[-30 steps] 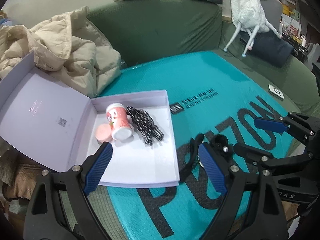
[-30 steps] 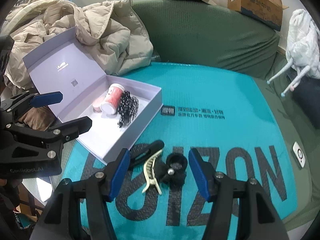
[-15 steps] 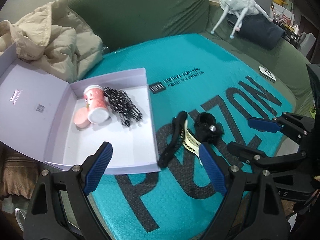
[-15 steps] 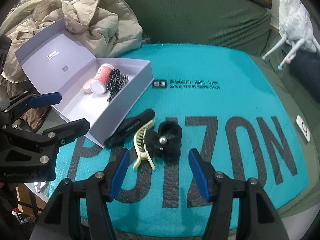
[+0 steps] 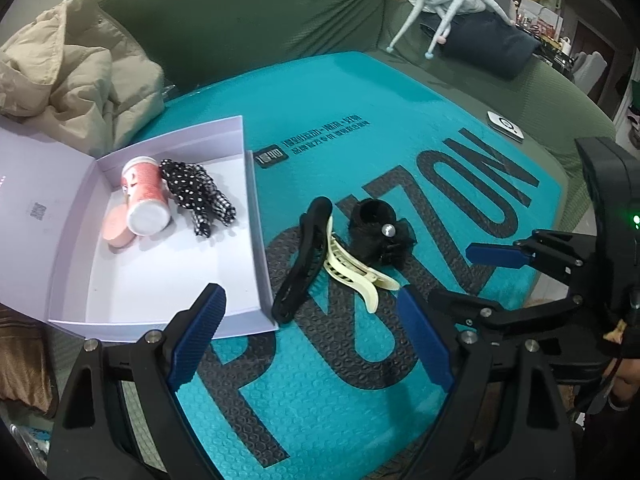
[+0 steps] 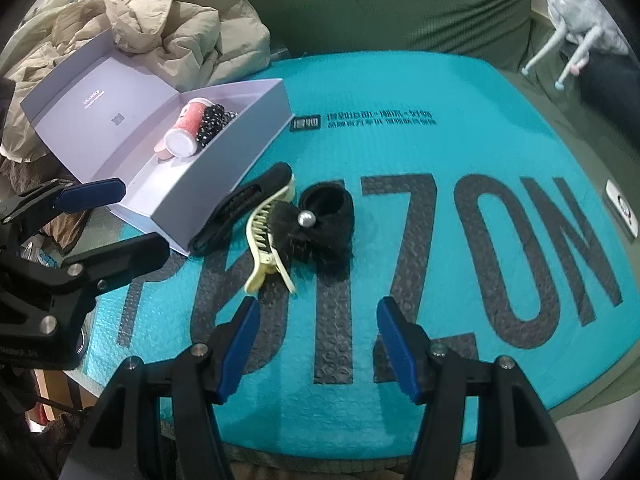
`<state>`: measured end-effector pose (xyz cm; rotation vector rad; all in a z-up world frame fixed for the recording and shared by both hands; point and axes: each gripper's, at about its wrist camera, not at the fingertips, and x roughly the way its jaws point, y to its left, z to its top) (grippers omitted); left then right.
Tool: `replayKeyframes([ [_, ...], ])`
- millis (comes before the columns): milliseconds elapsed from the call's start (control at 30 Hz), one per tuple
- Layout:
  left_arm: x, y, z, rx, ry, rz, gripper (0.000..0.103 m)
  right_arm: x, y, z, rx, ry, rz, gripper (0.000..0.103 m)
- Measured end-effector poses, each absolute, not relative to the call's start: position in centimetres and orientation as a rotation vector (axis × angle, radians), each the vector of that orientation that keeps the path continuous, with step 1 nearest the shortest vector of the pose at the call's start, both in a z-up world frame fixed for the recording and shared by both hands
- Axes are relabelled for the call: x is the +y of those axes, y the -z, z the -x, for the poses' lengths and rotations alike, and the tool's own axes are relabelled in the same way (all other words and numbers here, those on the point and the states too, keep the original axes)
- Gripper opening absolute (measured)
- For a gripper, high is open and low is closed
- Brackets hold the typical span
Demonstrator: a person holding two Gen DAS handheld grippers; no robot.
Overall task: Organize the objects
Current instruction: 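Withdraw both tools from the box toward the claw clips on the mat, then grasp the black claw clip with the left tool while the right tool grasps the cream claw clip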
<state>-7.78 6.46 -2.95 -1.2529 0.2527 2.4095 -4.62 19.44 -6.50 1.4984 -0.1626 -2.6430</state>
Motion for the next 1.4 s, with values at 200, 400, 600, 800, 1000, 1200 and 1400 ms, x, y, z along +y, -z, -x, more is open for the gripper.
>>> replayKeyframes([
  [200,7.1,3.4,8.2,0.256,-2.375,1.238,0.085,20.3,7.4,5.0,-0.212,2.637,-1.513,0.062],
  [400,8.4,3.9,8.9,0.309,-2.347,1.213,0.078,20.8,7.7,5.6,-0.238,2.634,-1.487,0.062],
  [600,9.3,4.7,10.4,0.326,-2.304,1.236,0.064,21.0,8.2,6.4,-0.234,2.618,-1.484,0.062],
  [800,9.6,5.7,12.2,0.317,-2.283,1.285,0.059,21.2,8.7,7.4,-0.230,2.601,-1.482,0.062],
  [1000,10.0,7.1,13.3,0.311,-2.230,1.344,0.055,21.0,9.1,8.5,-0.211,2.568,-1.465,0.062],
  [1200,10.9,7.6,13.8,0.341,-2.206,1.346,0.054,20.5,9.8,9.3,-0.183,2.539,-1.456,0.062],
  [1400,11.4,7.8,14.1,0.324,-2.180,1.337,0.052,21.0,9.9,9.5,-0.191,2.545,-1.440,0.062],
])
